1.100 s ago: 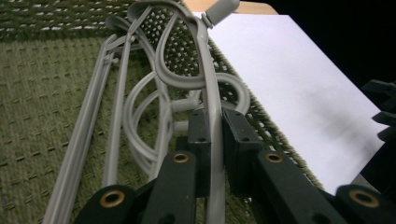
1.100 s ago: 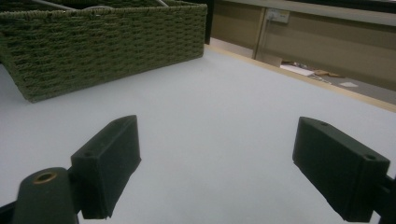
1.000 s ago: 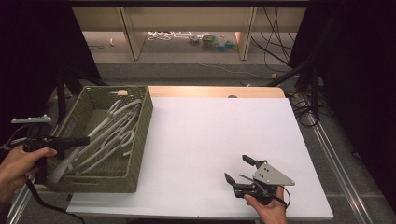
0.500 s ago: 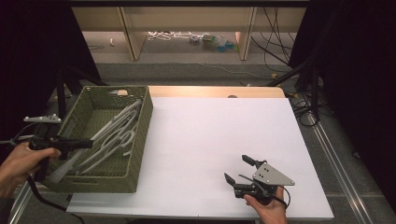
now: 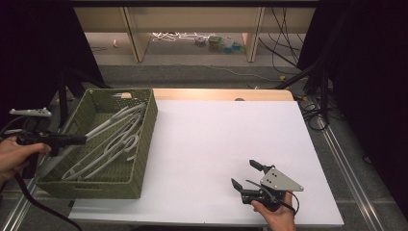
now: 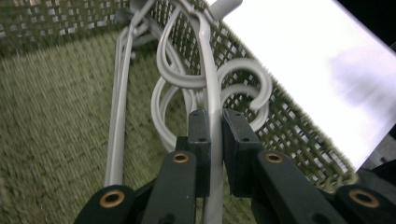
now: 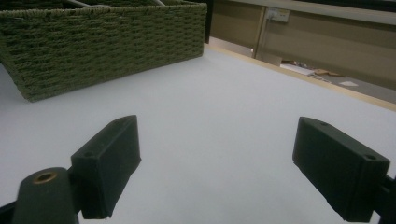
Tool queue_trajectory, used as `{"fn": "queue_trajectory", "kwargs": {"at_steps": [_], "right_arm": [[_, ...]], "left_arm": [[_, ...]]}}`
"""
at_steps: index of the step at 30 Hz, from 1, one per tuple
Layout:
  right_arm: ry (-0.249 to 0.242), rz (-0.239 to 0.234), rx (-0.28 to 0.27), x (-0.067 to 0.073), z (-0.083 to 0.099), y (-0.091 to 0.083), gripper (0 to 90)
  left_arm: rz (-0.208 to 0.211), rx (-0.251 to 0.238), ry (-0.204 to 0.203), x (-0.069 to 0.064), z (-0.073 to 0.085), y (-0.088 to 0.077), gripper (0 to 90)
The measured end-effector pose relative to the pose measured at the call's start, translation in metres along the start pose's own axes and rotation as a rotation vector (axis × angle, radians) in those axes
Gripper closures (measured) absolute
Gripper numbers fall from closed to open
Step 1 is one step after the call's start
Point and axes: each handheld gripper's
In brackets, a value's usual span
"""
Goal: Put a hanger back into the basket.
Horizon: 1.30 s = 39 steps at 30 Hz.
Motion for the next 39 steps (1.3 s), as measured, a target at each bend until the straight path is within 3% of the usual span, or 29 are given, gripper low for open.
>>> {"fn": "queue_trajectory", "kwargs": {"at_steps": [1,4,6,7,9,14,15,17,18,21,26,31,34,35,37,38,39], "right_arm": [[0.009,0.001,0.036,0.001,-0.001,-0.003,15.6],[0.022,-0.013,0.010,0.002,0.000,-0.001,15.6],[0.025,-0.013,0.009,0.002,0.000,-0.001,15.6],[0.026,-0.012,0.009,0.002,0.000,-0.001,15.6],[-0.010,0.010,0.029,0.000,-0.001,-0.003,15.6],[-0.009,0.012,0.028,0.000,-0.001,-0.002,15.6],[-0.010,0.010,0.029,0.000,-0.001,-0.003,15.6],[-0.009,0.009,0.012,0.000,-0.001,-0.001,15.6],[-0.008,0.004,-0.004,0.000,0.000,0.000,15.6],[-0.012,0.005,0.009,-0.001,-0.001,-0.002,15.6],[-0.008,0.003,-0.003,0.000,0.000,0.000,15.6],[0.021,-0.012,0.009,0.002,0.000,0.000,15.6],[-0.007,0.003,-0.003,0.000,0.000,0.000,15.6],[-0.007,0.004,-0.003,0.000,0.000,0.000,15.6],[0.017,-0.010,0.006,0.001,0.000,0.000,15.6],[-0.006,0.005,-0.008,0.000,0.000,0.000,15.6],[-0.007,0.007,0.013,0.000,-0.001,-0.001,15.6]], "left_arm": [[-0.003,0.003,-0.002,0.000,0.000,0.000,82.2],[-0.016,0.046,-0.003,0.002,0.005,0.010,82.3],[-0.013,0.044,-0.003,0.003,0.009,0.019,82.2],[-0.017,0.073,0.006,0.004,0.011,0.023,82.1],[-0.030,0.113,0.016,0.003,0.014,0.031,82.1],[-0.016,0.125,0.026,0.001,0.016,0.036,81.9],[-0.019,0.141,0.036,0.000,0.017,0.039,81.8],[-0.047,0.221,0.077,-0.001,0.020,0.045,81.5],[-0.029,0.219,0.068,-0.002,0.022,0.050,81.4],[-0.032,0.235,0.082,-0.006,0.025,0.056,81.3],[-0.030,0.198,0.053,-0.003,0.026,0.051,80.6],[-0.037,0.113,0.013,-0.007,0.025,0.038,64.1],[-0.059,0.066,0.016,-0.016,0.024,0.028,53.3],[-0.060,0.045,-0.002,-0.019,0.024,0.027,48.6],[-0.062,0.000,-0.009,-0.028,0.022,0.020,43.9],[-0.060,-0.021,-0.011,-0.033,0.021,0.018,42.7],[-0.061,-0.054,-0.012,-0.039,0.021,0.016,41.0]]}}
Point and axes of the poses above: each handheld gripper's, and its own axes: y roughly forward along the jaws, z roughly out of its underside, x roughly to its left, and after that the axes turned 5 degrees about x, right-handed
